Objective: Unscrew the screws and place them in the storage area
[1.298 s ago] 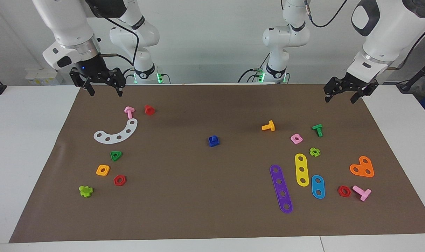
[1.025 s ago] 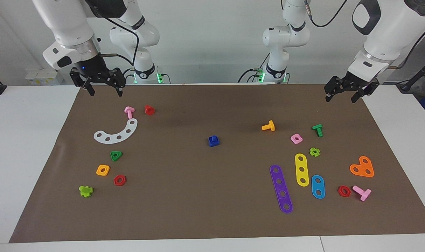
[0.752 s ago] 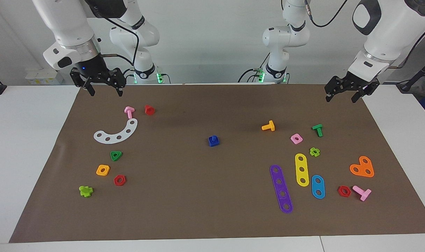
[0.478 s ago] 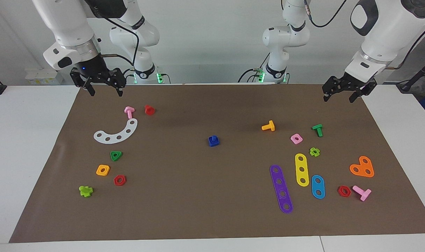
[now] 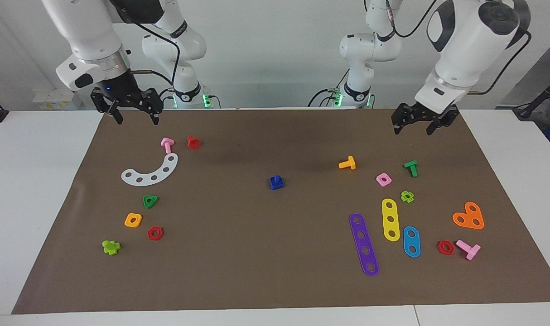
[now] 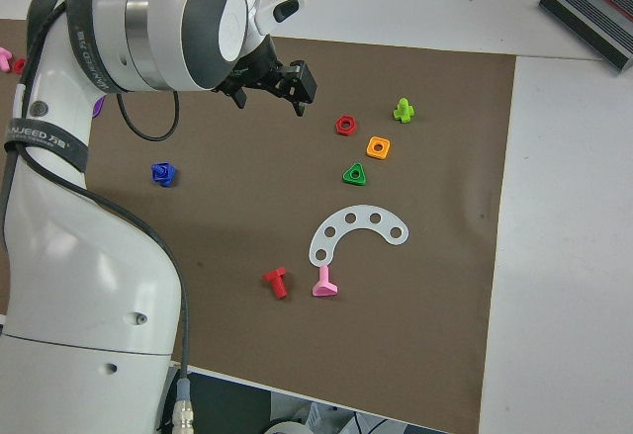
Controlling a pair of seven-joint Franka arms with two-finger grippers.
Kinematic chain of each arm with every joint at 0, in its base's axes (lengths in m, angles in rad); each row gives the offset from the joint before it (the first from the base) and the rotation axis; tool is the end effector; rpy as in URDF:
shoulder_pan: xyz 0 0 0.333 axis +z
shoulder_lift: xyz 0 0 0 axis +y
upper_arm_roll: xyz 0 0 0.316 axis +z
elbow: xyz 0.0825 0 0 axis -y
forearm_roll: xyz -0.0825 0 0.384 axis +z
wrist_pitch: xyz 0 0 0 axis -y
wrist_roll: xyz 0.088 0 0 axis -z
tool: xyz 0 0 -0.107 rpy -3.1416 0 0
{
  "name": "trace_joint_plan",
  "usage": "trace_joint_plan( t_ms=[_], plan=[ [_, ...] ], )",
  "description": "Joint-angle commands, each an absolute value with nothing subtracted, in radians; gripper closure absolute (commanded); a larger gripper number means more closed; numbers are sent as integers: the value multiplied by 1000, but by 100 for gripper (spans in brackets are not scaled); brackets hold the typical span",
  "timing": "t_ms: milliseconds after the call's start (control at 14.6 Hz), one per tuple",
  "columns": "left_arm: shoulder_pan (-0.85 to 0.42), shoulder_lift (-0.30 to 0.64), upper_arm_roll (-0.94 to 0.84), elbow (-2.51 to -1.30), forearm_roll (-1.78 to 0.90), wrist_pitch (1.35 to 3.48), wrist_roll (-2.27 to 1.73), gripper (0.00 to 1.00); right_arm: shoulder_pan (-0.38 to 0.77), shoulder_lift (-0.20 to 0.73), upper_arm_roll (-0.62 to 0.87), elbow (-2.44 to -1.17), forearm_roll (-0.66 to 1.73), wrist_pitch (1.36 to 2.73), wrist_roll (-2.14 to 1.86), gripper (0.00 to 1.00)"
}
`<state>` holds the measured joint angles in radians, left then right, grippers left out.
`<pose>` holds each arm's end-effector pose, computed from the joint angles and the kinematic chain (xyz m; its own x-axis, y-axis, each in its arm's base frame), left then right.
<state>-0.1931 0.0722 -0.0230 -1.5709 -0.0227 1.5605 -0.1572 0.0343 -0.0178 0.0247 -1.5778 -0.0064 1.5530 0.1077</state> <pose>0.5592 -0.1248 0.5829 0.9946 -0.0584 -0.0853 -0.0577 -0.9983 0.0111 0.5463 0.0317 0.6294 0.9988 -0.0488 -0.0062 -0.0488 -0.9988 0.0076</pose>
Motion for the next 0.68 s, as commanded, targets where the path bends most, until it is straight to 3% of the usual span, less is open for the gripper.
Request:
trace_joint_plan(
  t_ms=[0, 342, 615],
  plan=[
    [-300, 130, -11, -1583, -77, 1652, -370, 8, 26, -38, 28, -1597, 2, 1543, 94, 0],
    [-471, 201, -11, -1635, -110, 1903, -684, 9, 26, -38, 28, -1597, 2, 1543, 94, 0],
    [-586, 323, -8, -1628, -152, 2074, -839, 9, 18, -38, 28, -1597, 2, 1543, 94, 0]
  ],
)
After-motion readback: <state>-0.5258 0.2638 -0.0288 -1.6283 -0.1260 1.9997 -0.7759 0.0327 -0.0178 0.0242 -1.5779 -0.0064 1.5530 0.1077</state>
